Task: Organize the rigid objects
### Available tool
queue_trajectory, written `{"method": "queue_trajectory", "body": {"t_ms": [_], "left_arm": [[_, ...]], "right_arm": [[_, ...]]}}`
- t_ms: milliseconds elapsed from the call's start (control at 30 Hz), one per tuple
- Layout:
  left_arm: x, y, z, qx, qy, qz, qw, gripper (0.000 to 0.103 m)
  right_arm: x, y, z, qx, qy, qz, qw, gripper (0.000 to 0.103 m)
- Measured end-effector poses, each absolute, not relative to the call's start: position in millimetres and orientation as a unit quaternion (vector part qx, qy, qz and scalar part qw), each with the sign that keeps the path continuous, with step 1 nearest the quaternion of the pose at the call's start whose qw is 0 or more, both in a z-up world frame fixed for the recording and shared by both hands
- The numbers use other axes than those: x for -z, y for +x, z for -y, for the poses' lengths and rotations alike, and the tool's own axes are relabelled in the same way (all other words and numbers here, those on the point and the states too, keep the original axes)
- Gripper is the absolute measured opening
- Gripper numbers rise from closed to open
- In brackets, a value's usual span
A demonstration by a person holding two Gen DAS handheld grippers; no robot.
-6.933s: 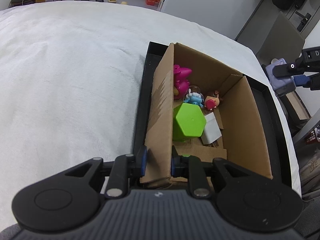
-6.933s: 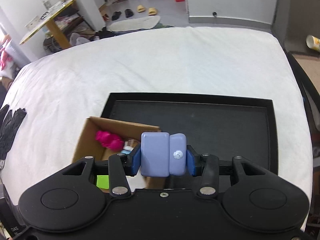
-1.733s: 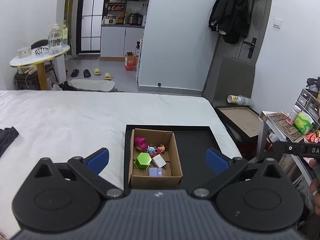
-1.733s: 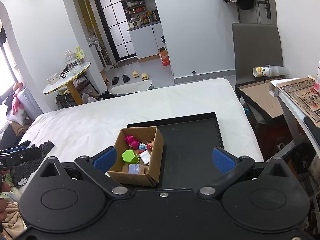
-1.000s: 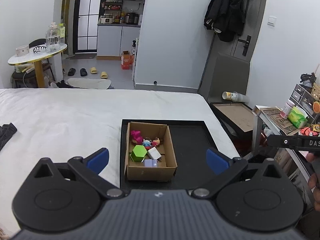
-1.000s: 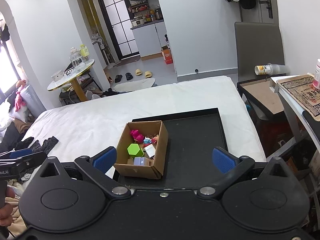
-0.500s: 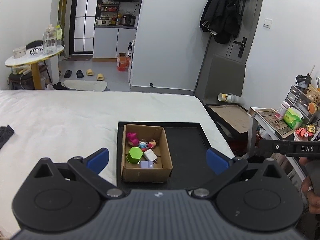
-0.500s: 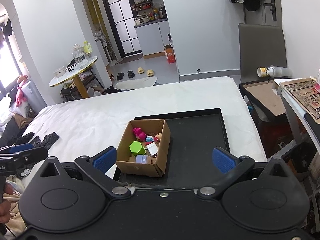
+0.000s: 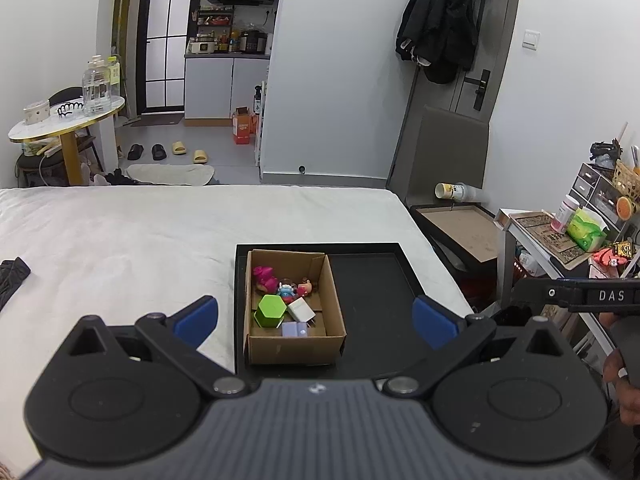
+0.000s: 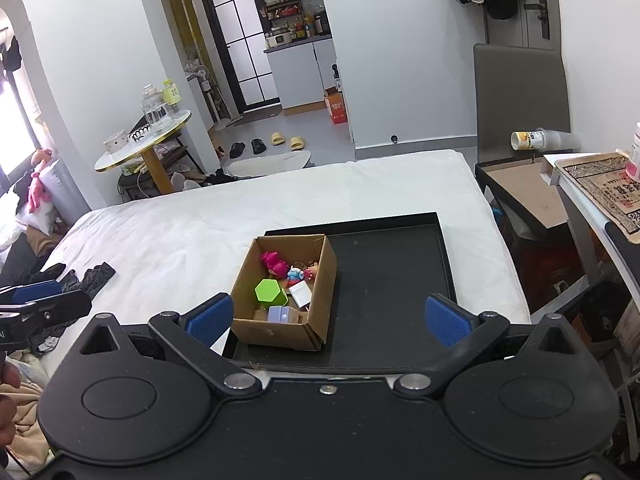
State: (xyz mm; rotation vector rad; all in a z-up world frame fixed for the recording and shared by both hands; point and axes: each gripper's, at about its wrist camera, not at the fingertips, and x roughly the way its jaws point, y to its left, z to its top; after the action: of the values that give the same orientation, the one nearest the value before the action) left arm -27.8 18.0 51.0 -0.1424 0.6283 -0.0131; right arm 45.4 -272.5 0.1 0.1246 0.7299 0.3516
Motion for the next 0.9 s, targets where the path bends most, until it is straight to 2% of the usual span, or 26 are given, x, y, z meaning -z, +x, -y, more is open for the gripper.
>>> {"method": "queue_trajectory", "body": {"t_ms": [900], "left_arm": [[-43.1, -25.0, -15.6, 0.011, -0.068, -0.325, 0.943, 0.103]], "right_arm": [[5.3, 45.7, 271.7, -0.17, 0.053, -0.36, 0.916, 0.103]]}}
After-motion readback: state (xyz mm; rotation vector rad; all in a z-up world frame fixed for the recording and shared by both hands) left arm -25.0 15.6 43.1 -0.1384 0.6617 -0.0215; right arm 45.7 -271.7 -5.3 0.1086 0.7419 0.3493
